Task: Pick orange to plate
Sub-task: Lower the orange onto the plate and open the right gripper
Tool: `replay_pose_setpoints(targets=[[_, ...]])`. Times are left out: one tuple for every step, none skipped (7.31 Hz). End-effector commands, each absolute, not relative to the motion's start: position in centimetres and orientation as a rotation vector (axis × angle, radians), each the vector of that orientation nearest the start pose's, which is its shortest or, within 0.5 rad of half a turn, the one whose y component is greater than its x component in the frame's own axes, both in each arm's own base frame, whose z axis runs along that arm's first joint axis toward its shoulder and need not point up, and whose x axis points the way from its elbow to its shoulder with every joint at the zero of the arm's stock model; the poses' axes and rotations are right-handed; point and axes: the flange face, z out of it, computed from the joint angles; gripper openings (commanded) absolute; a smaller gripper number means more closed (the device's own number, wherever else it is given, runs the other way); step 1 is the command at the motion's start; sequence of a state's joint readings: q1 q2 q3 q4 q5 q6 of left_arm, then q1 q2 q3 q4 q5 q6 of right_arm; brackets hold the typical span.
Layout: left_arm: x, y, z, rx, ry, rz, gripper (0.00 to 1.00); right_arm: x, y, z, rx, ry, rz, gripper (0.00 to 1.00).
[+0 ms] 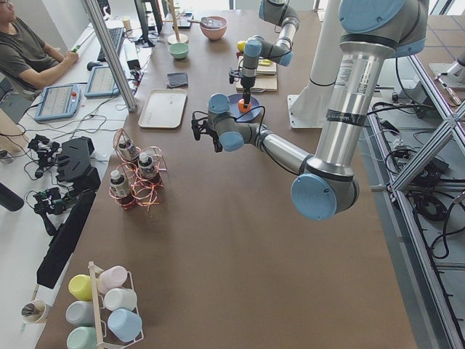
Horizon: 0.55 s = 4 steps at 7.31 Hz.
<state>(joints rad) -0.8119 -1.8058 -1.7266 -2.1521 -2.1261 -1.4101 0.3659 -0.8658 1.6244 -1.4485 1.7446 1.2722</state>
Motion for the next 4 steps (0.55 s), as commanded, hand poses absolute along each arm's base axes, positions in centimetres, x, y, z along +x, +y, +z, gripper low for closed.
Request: replay_pose_setpoints(targets=[[34.2, -48.0, 38.6, -0.004, 1.083, -0.315, 0.80, -57.3, -37.6, 19.7, 0.155, -0.910, 0.011, 1.00], [32.3, -48.3, 40.4, 0.011, 1.063, -0.285, 0.81, -50.8, -39.4, 21.9, 0.145, -0.930, 0.024, 1.00], [28.8, -48.8, 42.9, 0.053, 1.044, -0.174, 0.81, -43.3, -43.7, 24.4, 0.127, -0.946, -0.006, 1.00], [24.4, -49.2, 45.9, 0.083, 1.021, -0.130, 0.81, -36.7, -47.2, 27.9, 0.118, -0.945, -0.055, 1.00]])
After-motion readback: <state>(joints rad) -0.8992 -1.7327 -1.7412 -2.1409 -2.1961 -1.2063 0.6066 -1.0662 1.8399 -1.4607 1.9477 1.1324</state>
